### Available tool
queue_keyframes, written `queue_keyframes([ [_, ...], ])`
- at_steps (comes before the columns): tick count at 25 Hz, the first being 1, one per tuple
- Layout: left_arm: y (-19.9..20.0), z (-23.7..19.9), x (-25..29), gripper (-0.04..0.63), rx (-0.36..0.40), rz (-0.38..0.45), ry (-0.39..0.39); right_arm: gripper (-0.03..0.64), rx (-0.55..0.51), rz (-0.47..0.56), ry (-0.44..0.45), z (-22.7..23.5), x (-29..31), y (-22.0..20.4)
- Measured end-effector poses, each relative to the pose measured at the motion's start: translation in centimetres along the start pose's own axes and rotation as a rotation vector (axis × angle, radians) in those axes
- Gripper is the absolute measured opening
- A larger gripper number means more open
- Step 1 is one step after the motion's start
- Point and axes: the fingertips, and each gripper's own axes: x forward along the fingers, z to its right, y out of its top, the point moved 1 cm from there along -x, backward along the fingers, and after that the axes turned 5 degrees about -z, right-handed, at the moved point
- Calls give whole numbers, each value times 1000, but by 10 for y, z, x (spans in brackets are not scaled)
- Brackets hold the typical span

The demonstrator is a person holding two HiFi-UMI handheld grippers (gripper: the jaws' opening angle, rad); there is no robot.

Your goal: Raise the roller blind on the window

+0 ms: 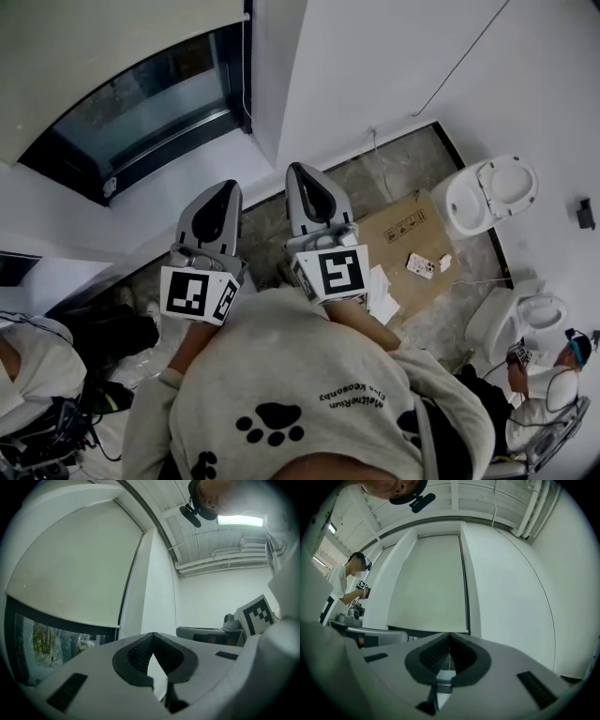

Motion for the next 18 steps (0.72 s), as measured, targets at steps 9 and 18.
queue_keyframes([
  [9, -3, -46, 64, 8, -17, -11, -57, 9, -8, -16, -31, 20, 64, -10],
  [18, 9, -96, 145, 8, -15, -15, -162, 9, -17, -19, -84, 45, 147, -1],
])
